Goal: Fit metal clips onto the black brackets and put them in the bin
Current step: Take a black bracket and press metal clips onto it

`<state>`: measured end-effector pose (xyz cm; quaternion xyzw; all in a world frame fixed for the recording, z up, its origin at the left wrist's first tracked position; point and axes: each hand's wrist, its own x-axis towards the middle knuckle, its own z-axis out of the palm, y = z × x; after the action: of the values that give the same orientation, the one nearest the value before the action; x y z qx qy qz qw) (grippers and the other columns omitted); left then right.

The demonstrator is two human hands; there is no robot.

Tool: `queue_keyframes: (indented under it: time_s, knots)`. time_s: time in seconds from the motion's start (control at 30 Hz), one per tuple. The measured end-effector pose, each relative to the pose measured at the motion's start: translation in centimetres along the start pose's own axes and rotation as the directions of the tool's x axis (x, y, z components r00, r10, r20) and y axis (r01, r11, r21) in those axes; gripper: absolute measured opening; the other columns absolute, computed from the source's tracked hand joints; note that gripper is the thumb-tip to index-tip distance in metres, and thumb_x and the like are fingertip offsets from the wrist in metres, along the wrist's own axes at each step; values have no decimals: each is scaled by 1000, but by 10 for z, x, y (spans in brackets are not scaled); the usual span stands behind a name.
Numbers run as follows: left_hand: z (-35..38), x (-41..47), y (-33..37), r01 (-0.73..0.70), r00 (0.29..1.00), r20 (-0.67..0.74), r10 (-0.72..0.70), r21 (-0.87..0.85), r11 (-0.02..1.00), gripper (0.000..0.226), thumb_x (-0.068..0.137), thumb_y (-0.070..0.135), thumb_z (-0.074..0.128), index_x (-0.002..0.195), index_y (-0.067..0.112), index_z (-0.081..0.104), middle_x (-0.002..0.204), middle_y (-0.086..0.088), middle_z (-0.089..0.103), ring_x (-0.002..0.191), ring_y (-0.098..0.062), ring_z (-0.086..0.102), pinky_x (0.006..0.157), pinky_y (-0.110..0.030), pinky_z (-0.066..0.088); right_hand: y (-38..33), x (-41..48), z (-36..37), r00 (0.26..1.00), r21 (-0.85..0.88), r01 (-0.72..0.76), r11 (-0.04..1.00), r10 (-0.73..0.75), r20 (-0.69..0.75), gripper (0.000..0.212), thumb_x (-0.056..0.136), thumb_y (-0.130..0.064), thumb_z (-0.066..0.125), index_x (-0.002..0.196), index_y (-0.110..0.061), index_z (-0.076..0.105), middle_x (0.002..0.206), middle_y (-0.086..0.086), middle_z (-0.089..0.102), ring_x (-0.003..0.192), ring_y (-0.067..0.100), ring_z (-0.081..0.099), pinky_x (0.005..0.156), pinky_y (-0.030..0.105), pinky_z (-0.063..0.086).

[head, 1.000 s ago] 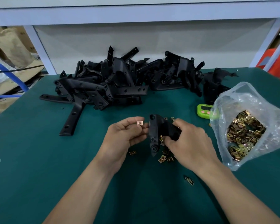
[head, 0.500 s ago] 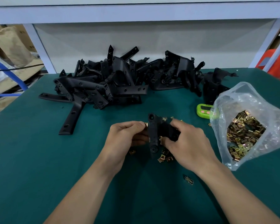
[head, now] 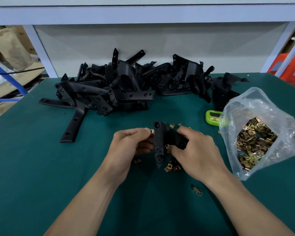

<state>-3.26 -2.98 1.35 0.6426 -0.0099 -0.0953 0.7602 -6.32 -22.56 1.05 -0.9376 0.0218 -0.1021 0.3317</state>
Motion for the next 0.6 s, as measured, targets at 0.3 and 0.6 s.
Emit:
queue_keyframes:
  time_s: [0.3,0.6]
  knots:
    - [1,-1,-1,-22,1000,-8,22,17,1000,23,98,22,66,83,12,81,83,-8,75,71,-15,67,64,-21,54,2,1,0,1000,-38,-4,999,4,-1,18,77,-48,69,82,-44,51,66,-15,61,62,9,57,50,28,38]
    - [-1,-2,0,-89,996,33,85,183,979,22,95,17,69,78,17,82,75,-4,75,67,-13,67,63,-21,54,3,3,-3,1000,-83,-1,997,2,11,22,77,-47,73,84,-38,53,66,-12,61,65,13,57,52,28,37]
